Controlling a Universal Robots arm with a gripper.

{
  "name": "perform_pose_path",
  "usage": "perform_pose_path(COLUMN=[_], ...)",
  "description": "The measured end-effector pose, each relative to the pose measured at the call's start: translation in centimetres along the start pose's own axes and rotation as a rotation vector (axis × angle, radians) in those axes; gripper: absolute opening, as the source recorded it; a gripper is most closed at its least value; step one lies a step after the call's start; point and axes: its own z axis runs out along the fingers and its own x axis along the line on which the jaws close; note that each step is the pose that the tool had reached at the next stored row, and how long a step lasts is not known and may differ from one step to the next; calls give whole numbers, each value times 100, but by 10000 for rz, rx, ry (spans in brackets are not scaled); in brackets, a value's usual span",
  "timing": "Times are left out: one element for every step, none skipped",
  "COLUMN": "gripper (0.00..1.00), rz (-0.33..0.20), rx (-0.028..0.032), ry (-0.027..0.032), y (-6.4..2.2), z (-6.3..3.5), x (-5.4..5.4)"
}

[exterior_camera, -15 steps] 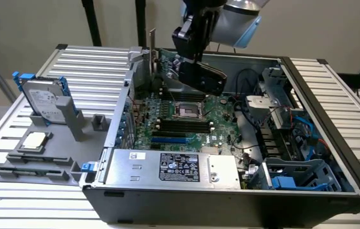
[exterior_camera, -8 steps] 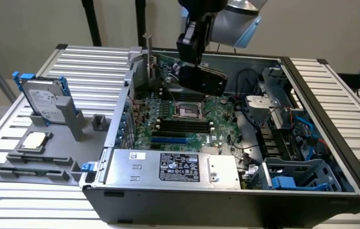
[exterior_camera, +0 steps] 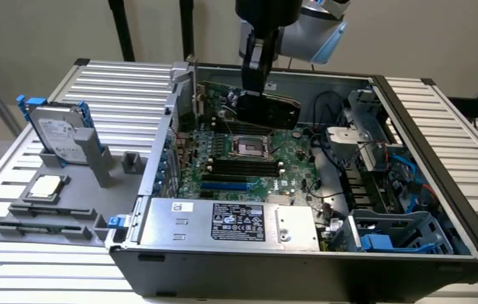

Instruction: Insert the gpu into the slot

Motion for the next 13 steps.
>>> perform_pose_path(gripper=[26, 26, 26, 26, 26, 26, 26, 26, 26, 26, 26, 26, 26], rz=[-178, -359, -540, -718, -883, -1020, -1120, -1192, -1250, -1313, -1368, -1415, -1446], rx=[-4, -8, -13, -17, -23, -33, -44, -58, -76, -95, -116, -140, -166], ry=[0, 0, 1, 2, 2, -1, -6, -12, -17, -23, -26, -30, -30], y=[0, 0, 0, 0, -1, -1, -2, -3, -5, -7, -9, -11, -13], z=[15, 31, 46, 62, 79, 98, 116, 133, 151, 169, 187, 205, 222], x=[0, 1, 1, 1, 2, 4, 8, 15, 22, 31, 40, 51, 65])
